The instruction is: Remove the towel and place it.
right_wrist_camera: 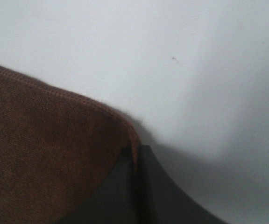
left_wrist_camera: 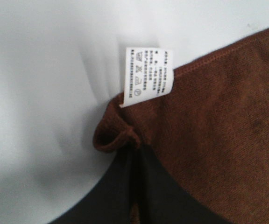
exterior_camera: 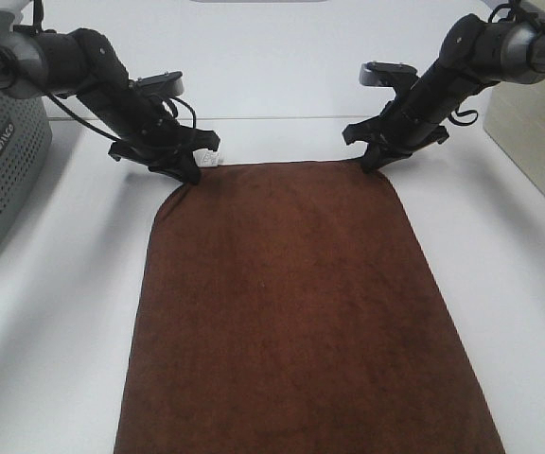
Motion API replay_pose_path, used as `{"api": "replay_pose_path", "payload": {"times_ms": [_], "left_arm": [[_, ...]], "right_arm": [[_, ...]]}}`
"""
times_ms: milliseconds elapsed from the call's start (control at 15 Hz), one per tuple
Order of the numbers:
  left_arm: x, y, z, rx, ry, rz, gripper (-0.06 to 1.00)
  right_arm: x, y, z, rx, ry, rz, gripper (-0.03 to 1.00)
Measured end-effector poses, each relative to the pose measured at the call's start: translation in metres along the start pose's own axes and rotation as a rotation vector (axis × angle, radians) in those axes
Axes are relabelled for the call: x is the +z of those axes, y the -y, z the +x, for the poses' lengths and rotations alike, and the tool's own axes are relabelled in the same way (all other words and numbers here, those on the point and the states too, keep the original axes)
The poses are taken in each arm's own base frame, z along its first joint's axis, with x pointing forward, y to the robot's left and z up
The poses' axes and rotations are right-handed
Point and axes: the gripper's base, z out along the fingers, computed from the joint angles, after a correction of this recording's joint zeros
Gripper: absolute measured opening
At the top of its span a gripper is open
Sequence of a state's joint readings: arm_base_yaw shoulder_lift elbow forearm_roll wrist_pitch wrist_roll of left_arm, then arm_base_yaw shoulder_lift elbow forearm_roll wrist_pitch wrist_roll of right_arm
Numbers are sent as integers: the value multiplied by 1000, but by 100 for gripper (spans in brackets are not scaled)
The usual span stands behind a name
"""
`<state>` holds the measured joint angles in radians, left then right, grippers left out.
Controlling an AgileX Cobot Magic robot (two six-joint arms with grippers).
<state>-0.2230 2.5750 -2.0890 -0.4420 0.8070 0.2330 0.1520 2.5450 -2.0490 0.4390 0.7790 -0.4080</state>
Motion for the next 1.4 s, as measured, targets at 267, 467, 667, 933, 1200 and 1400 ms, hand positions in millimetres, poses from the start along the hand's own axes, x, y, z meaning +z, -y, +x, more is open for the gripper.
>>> {"api": "replay_pose_path", "payload": {"times_ms": [267,467,667,933,1200,1400], "left_arm": [[-3,-1,-7,69,30,-51,0],[-7,0,-19,141,81,-73,0],[-23,5,-42,178,220,-90,0],[-34,6,-60,226,385,-126,0],[-30,3,-65,253,466,-156,0],[-26,0,-67,259,508,-171,0]], "right_arm": [[0,4,-3,-23,36,43,1],[-7,4,-15,-35,112,68,1],[-15,6,-29,-44,212,101,1],[-31,6,-51,-61,369,145,1],[-35,7,-58,-59,437,168,1],[-34,9,-60,-57,475,184,1]]}}
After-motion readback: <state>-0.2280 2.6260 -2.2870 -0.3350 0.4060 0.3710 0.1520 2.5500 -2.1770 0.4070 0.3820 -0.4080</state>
